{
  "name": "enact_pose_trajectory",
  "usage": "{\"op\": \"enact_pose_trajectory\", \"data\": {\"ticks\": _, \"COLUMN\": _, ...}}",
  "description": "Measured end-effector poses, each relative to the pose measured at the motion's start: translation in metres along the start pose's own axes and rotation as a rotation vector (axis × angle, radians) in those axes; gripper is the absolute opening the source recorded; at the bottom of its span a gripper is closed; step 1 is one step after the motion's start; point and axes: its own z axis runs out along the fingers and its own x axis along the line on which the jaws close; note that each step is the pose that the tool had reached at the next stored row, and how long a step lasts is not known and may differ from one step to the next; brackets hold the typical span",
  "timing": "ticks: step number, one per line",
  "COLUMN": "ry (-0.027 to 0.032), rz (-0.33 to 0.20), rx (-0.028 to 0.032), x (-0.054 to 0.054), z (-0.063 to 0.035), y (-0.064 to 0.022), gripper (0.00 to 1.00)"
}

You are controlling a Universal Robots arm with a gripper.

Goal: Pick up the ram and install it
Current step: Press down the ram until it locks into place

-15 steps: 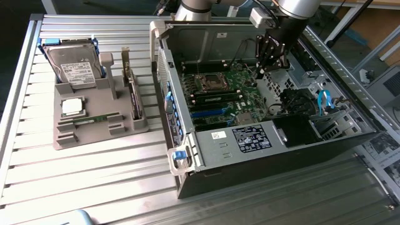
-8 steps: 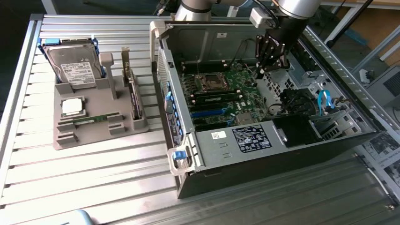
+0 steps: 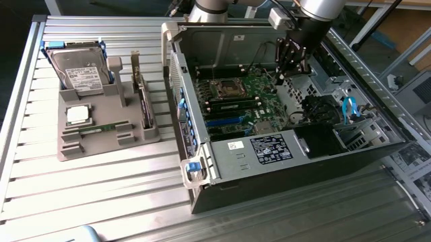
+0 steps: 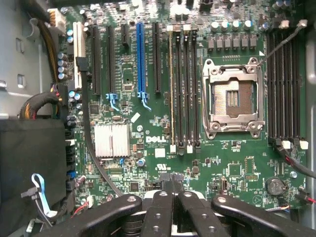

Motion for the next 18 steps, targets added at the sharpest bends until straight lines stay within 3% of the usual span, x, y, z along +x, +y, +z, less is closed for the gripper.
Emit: {"op": "enact_pose_trajectory", "data": {"ticks": 18, "ry": -0.0113, "rz": 0.307, "rx": -0.0249, "x": -0.0006, "z": 0.0075, "y": -0.0003, "gripper": 0.11}}
